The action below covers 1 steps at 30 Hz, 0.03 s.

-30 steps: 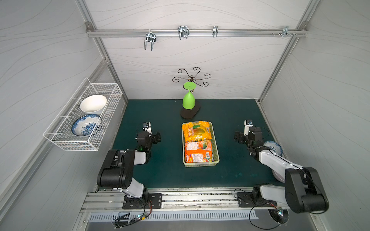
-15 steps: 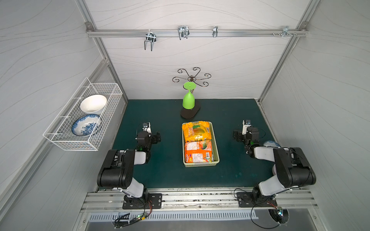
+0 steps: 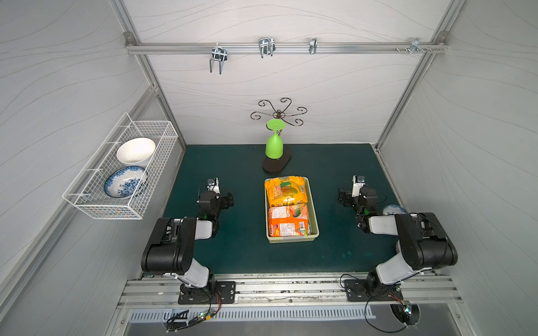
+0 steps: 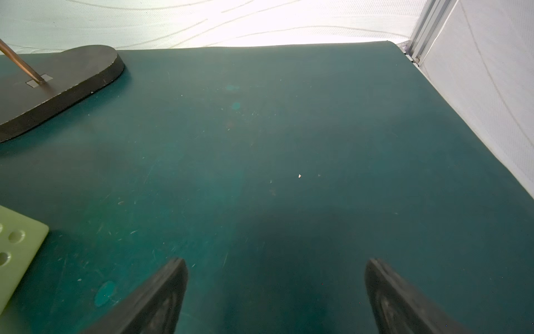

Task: Put the candies in the basket
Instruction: Reset both arms

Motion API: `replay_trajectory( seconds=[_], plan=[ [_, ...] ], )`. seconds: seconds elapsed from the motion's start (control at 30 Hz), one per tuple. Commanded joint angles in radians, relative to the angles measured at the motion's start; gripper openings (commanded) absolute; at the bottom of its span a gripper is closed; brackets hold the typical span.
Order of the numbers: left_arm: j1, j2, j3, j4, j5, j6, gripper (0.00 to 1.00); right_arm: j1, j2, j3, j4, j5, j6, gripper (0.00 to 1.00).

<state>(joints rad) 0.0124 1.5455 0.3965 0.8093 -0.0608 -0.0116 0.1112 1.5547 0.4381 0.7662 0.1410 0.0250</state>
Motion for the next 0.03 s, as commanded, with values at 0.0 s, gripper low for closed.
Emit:
replay_trajectory(
  seconds=[0.0],
  plan=[
    [0.004, 0.005, 0.024, 0.030, -0.008, -0.005, 0.98, -0.006, -0.041, 0.010, -0.029, -0.003, -0.001, 0.99]
  ],
)
